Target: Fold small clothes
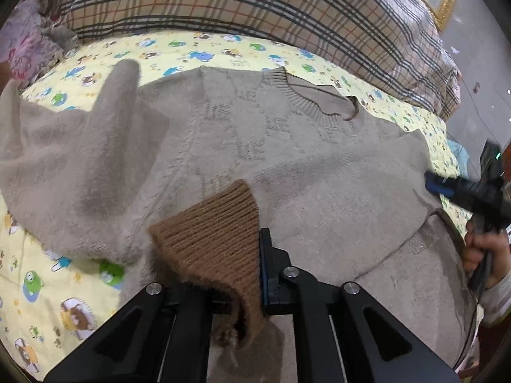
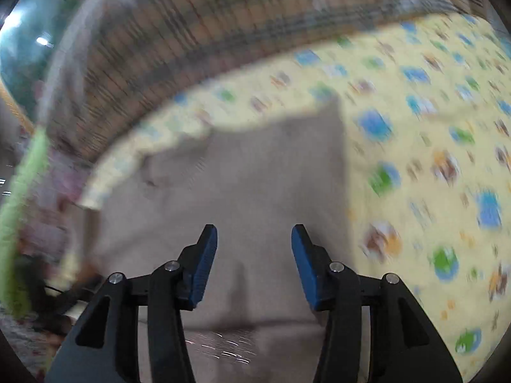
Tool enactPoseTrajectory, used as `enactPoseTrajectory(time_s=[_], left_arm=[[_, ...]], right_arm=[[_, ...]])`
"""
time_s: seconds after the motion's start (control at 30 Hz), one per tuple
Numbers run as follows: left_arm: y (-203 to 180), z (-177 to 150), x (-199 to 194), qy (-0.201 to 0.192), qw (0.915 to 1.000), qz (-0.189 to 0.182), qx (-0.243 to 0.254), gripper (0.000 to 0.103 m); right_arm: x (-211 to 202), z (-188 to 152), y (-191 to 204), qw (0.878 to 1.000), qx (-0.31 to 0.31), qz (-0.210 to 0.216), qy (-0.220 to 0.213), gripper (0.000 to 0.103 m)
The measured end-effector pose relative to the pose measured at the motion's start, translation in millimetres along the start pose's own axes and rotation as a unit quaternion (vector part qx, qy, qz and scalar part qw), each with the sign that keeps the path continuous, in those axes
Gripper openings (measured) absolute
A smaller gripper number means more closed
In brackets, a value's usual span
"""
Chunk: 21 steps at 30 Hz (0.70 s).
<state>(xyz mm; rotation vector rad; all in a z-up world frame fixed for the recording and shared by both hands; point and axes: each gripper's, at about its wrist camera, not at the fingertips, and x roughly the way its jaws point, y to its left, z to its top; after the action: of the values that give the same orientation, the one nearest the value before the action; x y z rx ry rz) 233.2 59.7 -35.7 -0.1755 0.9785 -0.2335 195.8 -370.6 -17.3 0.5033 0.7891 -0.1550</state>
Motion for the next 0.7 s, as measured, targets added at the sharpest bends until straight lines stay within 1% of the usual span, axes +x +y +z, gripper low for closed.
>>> enactPoseTrajectory(time_s=[0.03,0.1,0.2,0.27,0.3,0.37,0.5,0.6,0.67,0.7], left_arm=[[3,-2,-3,0.0,1.0,0.001,-0.001,0.011],[10,-7,-11,0.0,1.0,0.009,0.001,0.014],[23,-16,-25,-0.003,0.9997,0.022,0.0,0.014],[32,-21,-36,-0.008,0.9995,0.03,-0.007,0.014],[36,-23,-41,-0.012,0.9993,0.033,-0.011,0.014],[47,-27,-53,-0.021,0.9987,0.04,-0.023,0.014],[76,-28,-70,-0.036,0.996,0.06,-0.056,0.014],[107,-26,-76,-0.046,0.9908,0.09,-0.09,0.013],[127,-22,-76,-0.045,0.9875,0.098,-0.115,0.016],[137,-20,-76,-0.044,0.9858,0.101,-0.127,0.022]], right_arm=[[3,-4,-7,1.0,0.005,-0.024,0.002,0.05],[-3,-9,-19,1.0,0.023,-0.015,-0.011,0.049],[-18,-10,-13,0.999,0.031,-0.021,-0.02,0.05],[-29,-14,-5,0.999,0.032,0.0,-0.031,0.051],[-33,-17,1,0.999,0.032,0.014,-0.035,0.053],[-39,-24,10,0.999,0.029,0.02,-0.039,0.058],[-42,-44,35,0.998,0.022,0.051,-0.03,0.059],[-44,-65,54,0.997,0.023,0.071,-0.025,0.059],[-43,-76,64,0.996,0.027,0.083,-0.022,0.059],[-42,-81,70,0.995,0.028,0.093,-0.018,0.059]])
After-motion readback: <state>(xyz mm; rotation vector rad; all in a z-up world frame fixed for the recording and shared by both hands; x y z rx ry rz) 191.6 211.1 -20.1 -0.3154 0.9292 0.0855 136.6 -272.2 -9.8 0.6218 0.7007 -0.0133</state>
